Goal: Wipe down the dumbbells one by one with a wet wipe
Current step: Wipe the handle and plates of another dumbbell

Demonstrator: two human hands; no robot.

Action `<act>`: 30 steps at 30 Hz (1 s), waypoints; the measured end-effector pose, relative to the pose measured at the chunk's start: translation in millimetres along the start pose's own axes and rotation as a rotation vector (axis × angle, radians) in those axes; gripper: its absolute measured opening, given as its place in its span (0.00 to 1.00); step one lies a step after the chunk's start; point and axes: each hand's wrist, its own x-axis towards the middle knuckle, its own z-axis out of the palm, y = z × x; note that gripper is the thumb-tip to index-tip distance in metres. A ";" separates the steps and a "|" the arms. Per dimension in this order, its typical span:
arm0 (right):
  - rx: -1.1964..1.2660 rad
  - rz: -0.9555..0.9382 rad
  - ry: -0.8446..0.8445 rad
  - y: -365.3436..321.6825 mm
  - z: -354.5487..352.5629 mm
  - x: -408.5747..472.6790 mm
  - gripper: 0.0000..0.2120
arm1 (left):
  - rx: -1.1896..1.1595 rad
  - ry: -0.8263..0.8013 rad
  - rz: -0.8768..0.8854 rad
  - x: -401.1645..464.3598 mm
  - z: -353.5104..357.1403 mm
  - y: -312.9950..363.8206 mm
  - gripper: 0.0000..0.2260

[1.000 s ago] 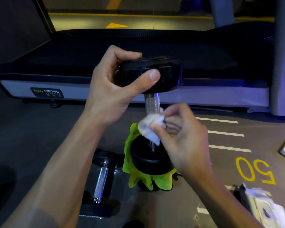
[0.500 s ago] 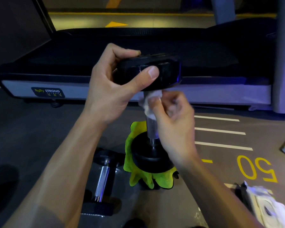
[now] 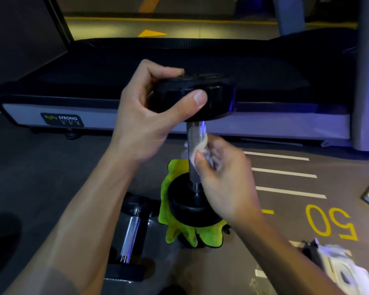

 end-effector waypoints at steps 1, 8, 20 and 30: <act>0.038 -0.019 0.030 -6.3 1.0 7.3 0.08 | 0.010 0.004 -0.001 0.8 1.1 0.0 0.20; -0.187 0.040 -0.033 8.3 -2.8 -12.1 0.12 | 0.033 0.032 -0.011 3.8 4.3 -3.7 0.20; 0.166 0.228 -0.022 10.7 -52.6 13.9 0.29 | 0.067 0.025 -0.038 5.2 2.3 -3.1 0.19; 0.529 0.410 0.021 3.2 -52.2 24.1 0.19 | 0.076 0.020 -0.045 5.9 6.7 1.3 0.21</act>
